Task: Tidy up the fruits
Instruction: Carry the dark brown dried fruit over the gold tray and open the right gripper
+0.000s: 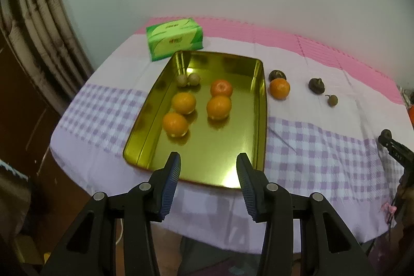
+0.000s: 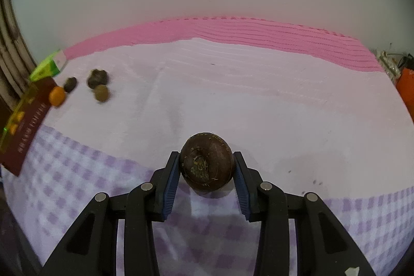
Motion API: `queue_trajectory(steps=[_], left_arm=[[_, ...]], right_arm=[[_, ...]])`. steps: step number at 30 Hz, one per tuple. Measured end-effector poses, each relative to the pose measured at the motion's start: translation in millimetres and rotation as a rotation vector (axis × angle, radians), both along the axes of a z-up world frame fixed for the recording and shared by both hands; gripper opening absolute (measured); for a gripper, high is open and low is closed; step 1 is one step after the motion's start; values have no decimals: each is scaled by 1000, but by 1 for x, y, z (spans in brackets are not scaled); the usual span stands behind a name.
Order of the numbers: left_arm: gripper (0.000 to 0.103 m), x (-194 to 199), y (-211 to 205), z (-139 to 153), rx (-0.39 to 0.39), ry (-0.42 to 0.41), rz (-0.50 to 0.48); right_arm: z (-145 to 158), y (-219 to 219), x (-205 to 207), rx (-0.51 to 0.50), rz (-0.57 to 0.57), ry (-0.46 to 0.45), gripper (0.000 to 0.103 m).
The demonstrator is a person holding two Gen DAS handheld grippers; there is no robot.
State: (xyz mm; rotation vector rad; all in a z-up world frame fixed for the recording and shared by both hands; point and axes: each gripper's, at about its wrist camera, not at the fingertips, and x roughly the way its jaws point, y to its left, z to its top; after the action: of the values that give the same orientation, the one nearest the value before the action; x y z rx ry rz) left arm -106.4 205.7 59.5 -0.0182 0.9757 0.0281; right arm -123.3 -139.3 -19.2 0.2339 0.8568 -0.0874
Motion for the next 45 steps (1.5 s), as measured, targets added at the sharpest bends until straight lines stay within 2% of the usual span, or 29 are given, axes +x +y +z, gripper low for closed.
queue_trajectory(steps=[5, 10, 18, 21, 24, 26, 29, 38, 45], left_arm=[[46, -6, 10, -3, 15, 4, 36], [46, -4, 32, -3, 23, -11, 114], [49, -2, 66, -4, 67, -38, 234], [49, -2, 69, -4, 85, -45, 250], [52, -2, 68, -3, 114, -53, 260], [60, -2, 67, -2, 135, -58, 271], [73, -5, 70, 2, 165, -80, 303], [75, -3, 69, 2, 203, -87, 307], [77, 2, 73, -3, 192, -65, 302]], right_arm=[[15, 22, -8, 22, 39, -33, 37], [37, 60, -11, 35, 122, -71, 37], [82, 155, -1, 32, 345, -133, 37], [95, 188, 4, 40, 429, -151, 37], [105, 220, 12, 50, 510, -156, 37], [109, 242, 21, 60, 562, -152, 37], [111, 269, 32, 76, 619, -148, 37], [102, 342, 86, 73, 770, -83, 37], [83, 374, 121, 17, 797, -23, 37]])
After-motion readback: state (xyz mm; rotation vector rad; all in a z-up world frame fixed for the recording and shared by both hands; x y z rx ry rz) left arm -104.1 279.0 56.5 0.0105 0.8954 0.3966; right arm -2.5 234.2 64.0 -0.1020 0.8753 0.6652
